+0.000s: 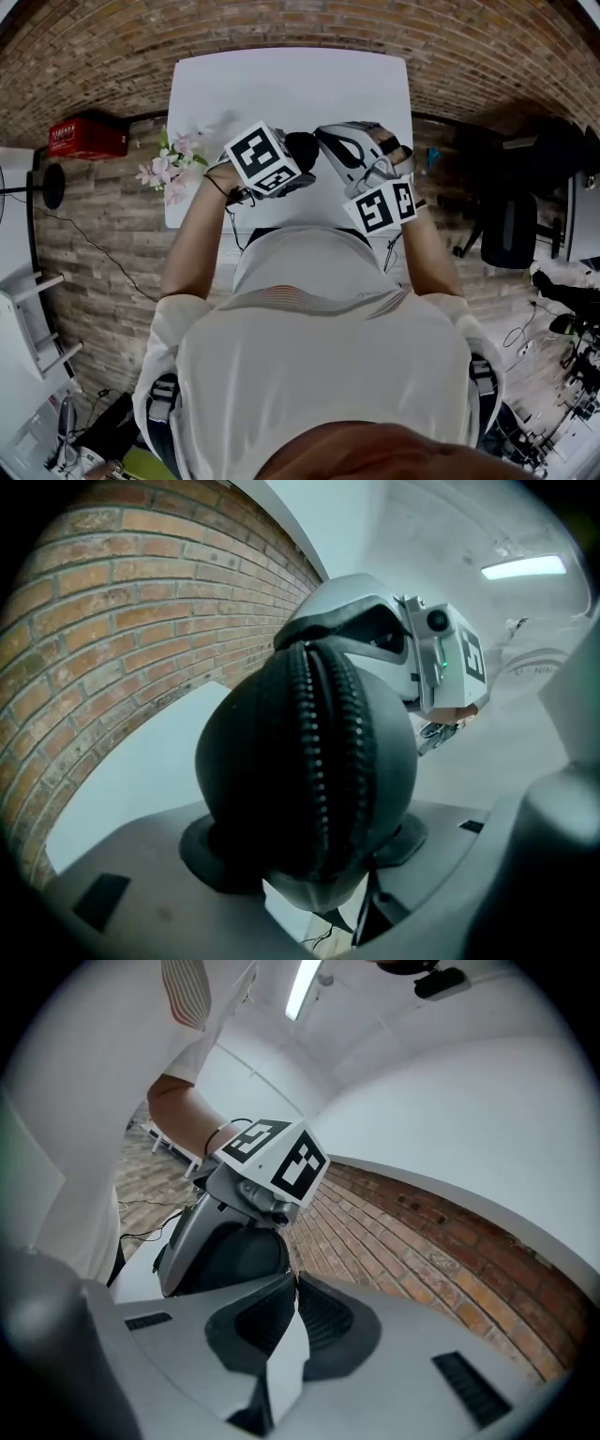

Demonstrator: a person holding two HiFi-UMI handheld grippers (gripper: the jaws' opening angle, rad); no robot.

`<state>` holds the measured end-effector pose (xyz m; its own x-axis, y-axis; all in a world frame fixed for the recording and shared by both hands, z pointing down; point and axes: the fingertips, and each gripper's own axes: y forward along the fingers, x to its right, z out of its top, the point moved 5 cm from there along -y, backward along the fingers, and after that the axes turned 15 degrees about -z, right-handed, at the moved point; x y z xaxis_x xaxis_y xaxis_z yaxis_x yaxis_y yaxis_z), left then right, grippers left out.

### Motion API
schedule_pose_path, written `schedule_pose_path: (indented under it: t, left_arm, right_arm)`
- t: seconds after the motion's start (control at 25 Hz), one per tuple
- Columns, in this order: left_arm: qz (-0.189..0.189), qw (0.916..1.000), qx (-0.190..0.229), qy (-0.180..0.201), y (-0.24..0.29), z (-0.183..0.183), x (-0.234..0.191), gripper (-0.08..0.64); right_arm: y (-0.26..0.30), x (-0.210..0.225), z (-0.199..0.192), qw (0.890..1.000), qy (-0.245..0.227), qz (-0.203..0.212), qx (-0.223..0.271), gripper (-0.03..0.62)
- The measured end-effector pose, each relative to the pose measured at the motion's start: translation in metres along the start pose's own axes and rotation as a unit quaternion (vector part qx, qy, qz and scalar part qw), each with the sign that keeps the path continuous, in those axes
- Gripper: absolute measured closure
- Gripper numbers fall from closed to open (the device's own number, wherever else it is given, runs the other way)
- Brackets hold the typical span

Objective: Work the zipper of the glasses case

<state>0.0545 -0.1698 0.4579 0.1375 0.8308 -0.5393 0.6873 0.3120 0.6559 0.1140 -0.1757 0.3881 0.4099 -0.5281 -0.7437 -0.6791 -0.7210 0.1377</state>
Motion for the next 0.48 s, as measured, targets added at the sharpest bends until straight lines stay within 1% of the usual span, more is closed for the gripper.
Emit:
schedule_pose_path:
  t: [0.28,0.48]
  left_arm:
    - [0.018,0.9972,-0.073,0.007,0.019,-0.014,-0.006,0.293]
    - [0.032,0.9921,-0.121,0.010,0.034,-0.026,-0.012,0.291]
  right_arm:
    - [-0.003,-0.016,0.001,0.999,-0.035,0.037,0.001,0.528]
    - [-0.004,-0.030,-0.002,0.995,-0.070,0.072,-0.005,0.526]
